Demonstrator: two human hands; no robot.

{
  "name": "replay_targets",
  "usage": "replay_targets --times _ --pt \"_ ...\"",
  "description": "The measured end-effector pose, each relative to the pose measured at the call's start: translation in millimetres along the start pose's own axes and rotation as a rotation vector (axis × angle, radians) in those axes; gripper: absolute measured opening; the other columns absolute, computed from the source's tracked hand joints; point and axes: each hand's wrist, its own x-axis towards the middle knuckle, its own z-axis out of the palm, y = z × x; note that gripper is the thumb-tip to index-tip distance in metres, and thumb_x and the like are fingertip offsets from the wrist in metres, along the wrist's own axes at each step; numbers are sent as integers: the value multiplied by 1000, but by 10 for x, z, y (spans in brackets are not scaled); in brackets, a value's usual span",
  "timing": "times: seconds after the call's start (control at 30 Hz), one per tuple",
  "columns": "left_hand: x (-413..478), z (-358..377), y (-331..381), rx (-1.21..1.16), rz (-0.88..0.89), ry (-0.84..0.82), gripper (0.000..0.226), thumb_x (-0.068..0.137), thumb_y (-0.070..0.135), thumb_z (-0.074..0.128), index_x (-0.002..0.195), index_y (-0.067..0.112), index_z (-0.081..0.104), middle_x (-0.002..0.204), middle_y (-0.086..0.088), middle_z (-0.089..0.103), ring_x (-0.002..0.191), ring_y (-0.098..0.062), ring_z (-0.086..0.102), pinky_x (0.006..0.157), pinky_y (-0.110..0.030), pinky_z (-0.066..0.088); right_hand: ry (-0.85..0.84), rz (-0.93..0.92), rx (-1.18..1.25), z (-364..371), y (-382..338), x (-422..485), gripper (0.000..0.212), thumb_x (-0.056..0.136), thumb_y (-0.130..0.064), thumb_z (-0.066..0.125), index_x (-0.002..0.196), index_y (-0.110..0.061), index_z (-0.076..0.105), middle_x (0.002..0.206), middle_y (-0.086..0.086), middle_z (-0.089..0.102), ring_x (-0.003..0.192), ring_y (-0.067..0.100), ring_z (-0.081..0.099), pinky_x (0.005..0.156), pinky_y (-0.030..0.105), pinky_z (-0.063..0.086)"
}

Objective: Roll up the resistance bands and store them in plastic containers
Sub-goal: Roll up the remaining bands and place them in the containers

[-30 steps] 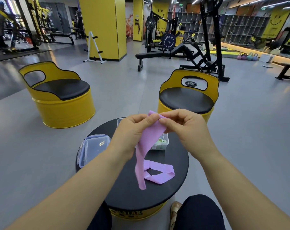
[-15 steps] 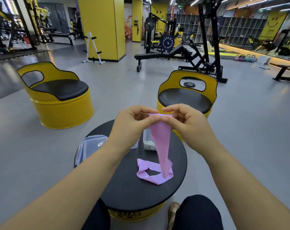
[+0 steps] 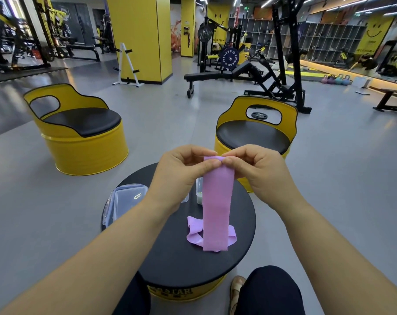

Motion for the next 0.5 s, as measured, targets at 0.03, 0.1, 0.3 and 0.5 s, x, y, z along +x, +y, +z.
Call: replay_targets --times 0.03,0.1,0.3,0.5 --pt "-2 1 -3 0 -2 2 16 73 4 74 76 20 70 73 4 73 75 -9 69 66 -19 53 -1 7 21 -2 0 0 6 82 -16 66 84 -12 69 75 -6 70 68 5 69 59 13 51" --pt "-8 -7 -5 3 -12 -5 16 74 4 73 78 19 70 74 2 73 75 -10 69 66 -19 53 -1 23 78 -6 7 7 5 79 -12 68 84 -10 69 74 -5 71 70 7 69 60 15 52" --pt "-25 -27 12 43 -71 -91 9 82 12 68 91 12 72 84 -8 74 80 -14 70 72 -29 58 1 39 146 -31 27 10 8 76 -3 72 82 -7 70 71 -4 72 72 7 68 65 16 53" --pt "-1 -54 9 55 -43 -55 14 76 10 73 76 24 75 79 -3 75 79 -14 70 72 -26 56 9 52 138 -10 29 2 10 76 -4 72 81 -12 71 75 0 71 75 11 68 69 20 55"
